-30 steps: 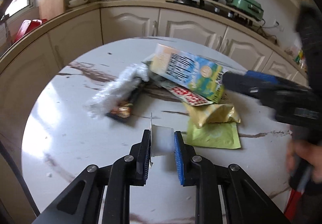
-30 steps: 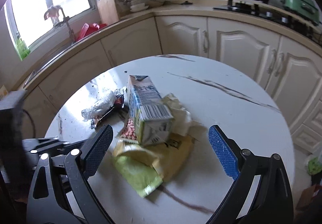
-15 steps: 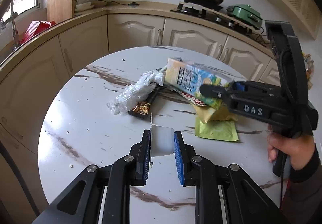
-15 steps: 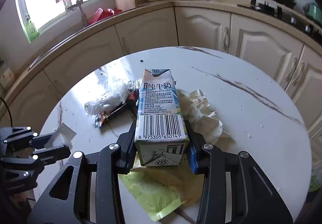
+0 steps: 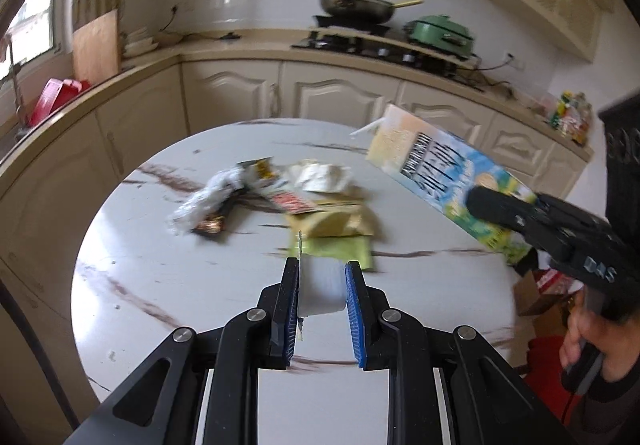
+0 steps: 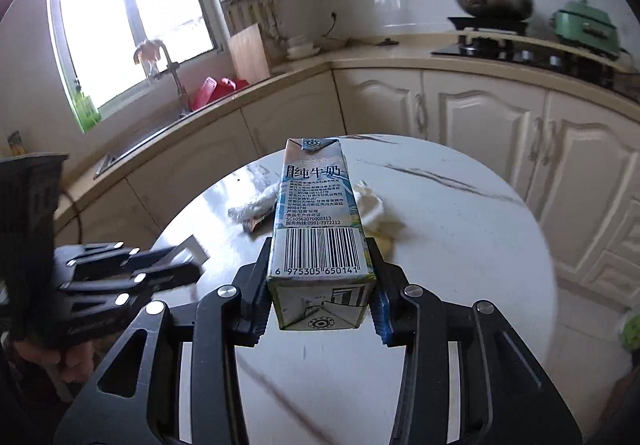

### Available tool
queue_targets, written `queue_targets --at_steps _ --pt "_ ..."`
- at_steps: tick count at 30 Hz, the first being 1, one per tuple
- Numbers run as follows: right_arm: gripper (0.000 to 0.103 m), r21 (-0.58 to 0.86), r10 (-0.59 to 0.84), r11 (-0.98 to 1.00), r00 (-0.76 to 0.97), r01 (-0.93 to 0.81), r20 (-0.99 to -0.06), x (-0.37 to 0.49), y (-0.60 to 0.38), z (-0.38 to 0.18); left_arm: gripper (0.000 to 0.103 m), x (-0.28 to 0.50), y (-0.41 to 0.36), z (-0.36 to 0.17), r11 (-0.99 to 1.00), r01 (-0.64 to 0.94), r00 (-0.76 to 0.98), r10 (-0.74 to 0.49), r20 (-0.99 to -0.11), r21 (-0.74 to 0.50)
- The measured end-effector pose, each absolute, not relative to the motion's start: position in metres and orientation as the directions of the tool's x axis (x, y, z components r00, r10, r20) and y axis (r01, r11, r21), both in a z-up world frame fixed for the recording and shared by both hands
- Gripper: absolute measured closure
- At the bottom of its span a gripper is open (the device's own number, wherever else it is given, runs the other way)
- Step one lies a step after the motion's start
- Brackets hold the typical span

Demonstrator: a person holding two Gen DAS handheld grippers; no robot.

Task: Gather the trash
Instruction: 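Carry the scrap and milk carton over the blue bucket and open both tools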

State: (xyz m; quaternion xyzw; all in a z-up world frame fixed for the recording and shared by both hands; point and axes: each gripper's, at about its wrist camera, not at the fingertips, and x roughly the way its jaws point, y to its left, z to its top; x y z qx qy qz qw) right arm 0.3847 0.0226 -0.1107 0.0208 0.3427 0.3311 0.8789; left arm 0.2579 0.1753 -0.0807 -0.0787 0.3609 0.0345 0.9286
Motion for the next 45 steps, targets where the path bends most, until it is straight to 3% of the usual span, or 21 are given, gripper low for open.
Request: queue_targets --at_steps 9,17,23,36,39,43,45 --pt "0.064 0.340 0.544 0.839 0.664 -0.424 -0.513 0.305 -0.124 -0.103 0.085 0.287 0.056 -0.076 0.996 0.037 0.732 -0.085 -0.676 -0.086" --pt "0.064 0.411 0.427 0.884 0.741 -0.222 -0.519 0.263 -0.253 -0.130 0.085 0.353 -0.082 -0.099 0.970 0.228 0.653 -0.214 -0.727 -0.081" --pt "0.064 0.454 0.344 0.889 0.743 -0.061 -0.574 0.254 -0.330 -0.181 0.085 0.413 -0.168 -0.138 0.934 0.345 0.557 -0.282 -0.781 -0.092" --pt "0.064 0.537 0.325 0.828 0.643 0.160 -0.693 0.281 -0.398 -0.319 0.082 0.537 -0.267 -0.252 0.911 0.402 0.358 -0.250 -0.900 -0.093" --pt "0.064 0.542 0.326 0.818 0.619 0.195 -0.715 0.284 -0.402 -0.345 0.069 0.572 -0.282 -0.264 0.911 0.400 0.335 -0.249 -0.909 -0.102" --pt "0.064 0.548 0.338 0.807 0.590 0.219 -0.733 0.291 -0.402 -0.372 0.045 0.599 -0.283 -0.276 0.921 0.386 0.355 -0.200 -0.913 -0.051" --pt "0.064 0.552 0.342 0.803 0.585 0.223 -0.735 0.296 -0.400 -0.382 0.042 0.597 -0.287 -0.284 0.926 0.376 0.368 -0.185 -0.911 -0.036"
